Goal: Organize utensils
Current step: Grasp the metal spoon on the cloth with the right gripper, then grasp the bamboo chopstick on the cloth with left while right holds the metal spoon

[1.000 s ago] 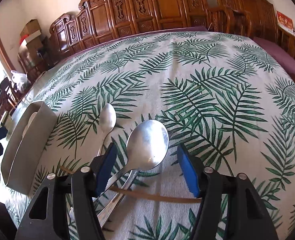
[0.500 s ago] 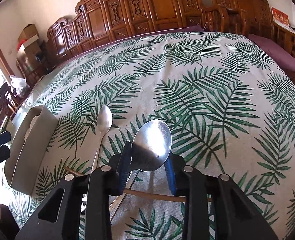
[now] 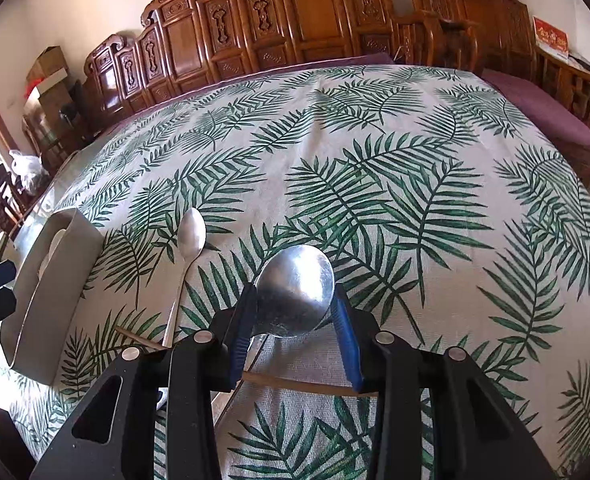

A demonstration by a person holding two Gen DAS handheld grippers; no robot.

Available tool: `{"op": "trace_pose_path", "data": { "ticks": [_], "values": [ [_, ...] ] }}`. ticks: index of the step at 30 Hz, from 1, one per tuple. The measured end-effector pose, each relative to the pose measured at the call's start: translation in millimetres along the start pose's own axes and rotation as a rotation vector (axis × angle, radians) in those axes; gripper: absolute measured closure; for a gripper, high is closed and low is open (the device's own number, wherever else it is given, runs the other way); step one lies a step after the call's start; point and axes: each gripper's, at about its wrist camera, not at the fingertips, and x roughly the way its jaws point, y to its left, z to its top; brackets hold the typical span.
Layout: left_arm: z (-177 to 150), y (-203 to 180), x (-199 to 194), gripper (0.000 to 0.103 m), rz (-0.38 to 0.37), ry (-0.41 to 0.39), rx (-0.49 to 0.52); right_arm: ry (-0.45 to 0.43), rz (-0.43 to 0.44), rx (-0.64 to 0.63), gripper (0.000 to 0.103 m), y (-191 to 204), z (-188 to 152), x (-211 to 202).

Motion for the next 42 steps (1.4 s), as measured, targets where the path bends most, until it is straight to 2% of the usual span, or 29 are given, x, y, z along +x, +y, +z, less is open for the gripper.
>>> {"op": "trace_pose_path", "data": {
  "ticks": [2, 4, 11, 17, 22, 26, 35, 40, 42],
  "values": [
    [-1, -1, 1, 0.042, 0.000, 0.001, 0.004, -0.005, -0.012, -0.007, 0.082, 0, 0, 0],
    [-2, -2, 1, 0.042, 0.002, 0.003, 0.008, -0.021, -0.002, -0.001, 0.091, 0, 3, -3],
    [-5, -11, 6, 0.042, -0.001, 0.017, 0.031, -0.061, 0.129, 0.025, 0.098, 0, 17, -19],
    [-6, -25, 14, 0.042, -0.012, 0.031, 0.076, -0.088, 0.166, 0.009, 0.100, 2, 23, -48],
    [-4, -41, 29, 0.042, -0.036, 0.052, 0.133, -0.086, 0.142, 0.010, 0.100, -10, 15, -69],
    [-1, -50, 47, 0.042, -0.058, 0.079, 0.173, -0.073, 0.133, 0.030, 0.100, -23, 6, -71],
    [-4, -57, 79, 0.042, -0.098, 0.139, 0.181, -0.055, 0.138, 0.055, 0.100, -36, 0, -67],
    [-6, -65, 85, 0.051, -0.138, 0.143, 0.208, -0.053, 0.143, 0.051, 0.100, -35, 0, -67],
    [-9, -69, 90, 0.058, -0.145, 0.163, 0.226, -0.051, 0.142, 0.052, 0.100, -36, -1, -66]
  ]
}}
